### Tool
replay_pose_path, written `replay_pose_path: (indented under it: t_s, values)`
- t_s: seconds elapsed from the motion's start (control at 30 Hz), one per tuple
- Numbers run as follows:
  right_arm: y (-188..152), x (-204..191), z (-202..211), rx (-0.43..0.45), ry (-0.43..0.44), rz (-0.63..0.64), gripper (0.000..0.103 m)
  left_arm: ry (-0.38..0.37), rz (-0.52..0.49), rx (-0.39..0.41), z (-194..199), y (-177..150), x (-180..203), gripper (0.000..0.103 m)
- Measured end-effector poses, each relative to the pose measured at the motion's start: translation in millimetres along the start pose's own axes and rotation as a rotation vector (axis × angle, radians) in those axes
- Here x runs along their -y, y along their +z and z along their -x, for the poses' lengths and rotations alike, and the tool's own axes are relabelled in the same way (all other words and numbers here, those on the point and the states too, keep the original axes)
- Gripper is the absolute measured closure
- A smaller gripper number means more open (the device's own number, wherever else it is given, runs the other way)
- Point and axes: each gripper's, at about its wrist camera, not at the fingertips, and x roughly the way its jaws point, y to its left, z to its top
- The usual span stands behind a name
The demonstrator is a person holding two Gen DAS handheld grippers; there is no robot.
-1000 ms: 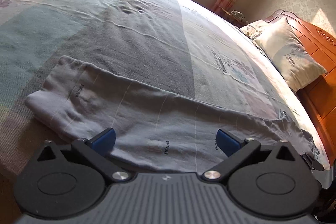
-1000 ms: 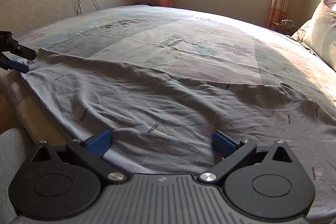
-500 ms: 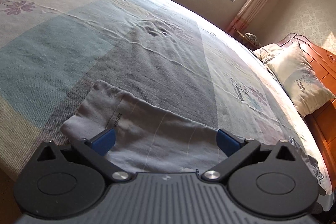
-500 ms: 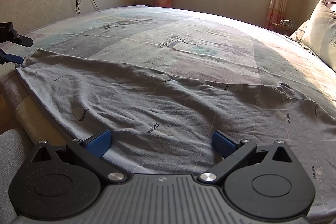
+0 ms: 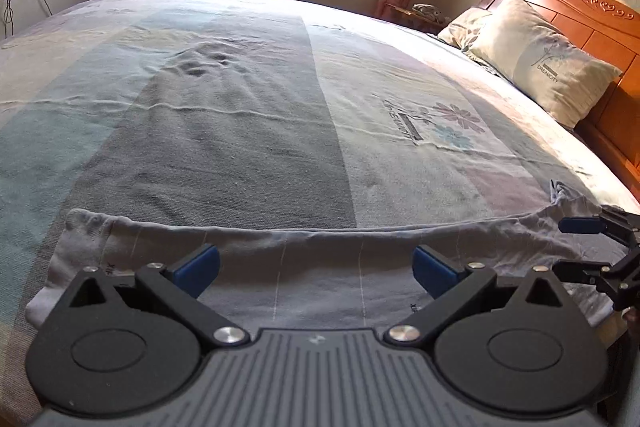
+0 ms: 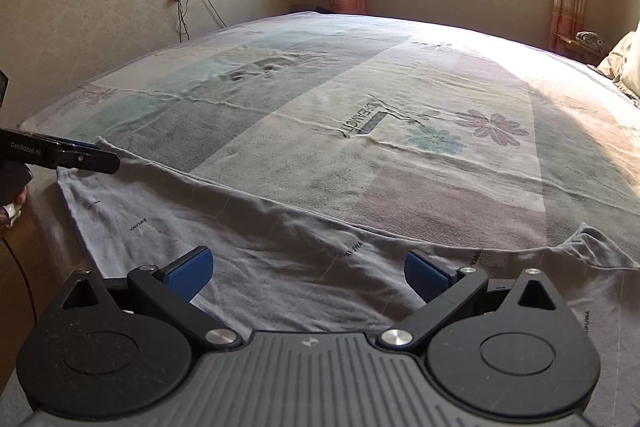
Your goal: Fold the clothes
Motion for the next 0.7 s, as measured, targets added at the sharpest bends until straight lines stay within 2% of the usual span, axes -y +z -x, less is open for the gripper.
replay_pose_path:
  t_s: [0.07, 0.13, 0.23, 0.37, 0.43, 0.53, 0.6, 0.7]
  values:
    - [4.9, 1.6, -23.8, -0.061, 0.052, -0.022, 0.0, 0.026, 0.016, -0.034, -10.9, -4.1, -1.3, 0.001]
    - [4.7, 1.0, -45.2, -0.086, 0.037, -0.018, 0.0, 0.052, 0.032, -0.053, -18.7, -6.9, -4.3, 0.001]
    - [10.7, -2.7, -57.2, -0.057, 0.003, 0.036, 0.0, 0.064, 0.046, -0.042, -20.2, -3.1, -7.4, 0.001]
    - [23.5, -2.5, -53.2, -0.095, 0.021, 0.051, 0.0, 0.058, 0.047, -0.04, -10.9, 2.5, -0.4, 0.001]
    - [24.5, -3.7, -34.9, -0.065, 0.065, 0.024, 0.0, 0.041, 0.024, -0.042, -3.8, -0.5, 7.6, 0.001]
    - [23.4, -11.1, -30.0, -0.069, 0.144, 0.004, 0.0, 0.024, -0.001, -0.063, 0.0, -10.3, 18.2, 0.001]
    - [22.5, -18.9, -42.1, -0.088, 0.177, 0.016, 0.0, 0.03, 0.004, -0.076, -1.1, -17.7, 20.6, 0.001]
    - [24.2, -25.4, -69.9, -0.092, 0.137, 0.026, 0.0, 0.035, 0.014, -0.069, -0.9, -25.1, 19.3, 0.001]
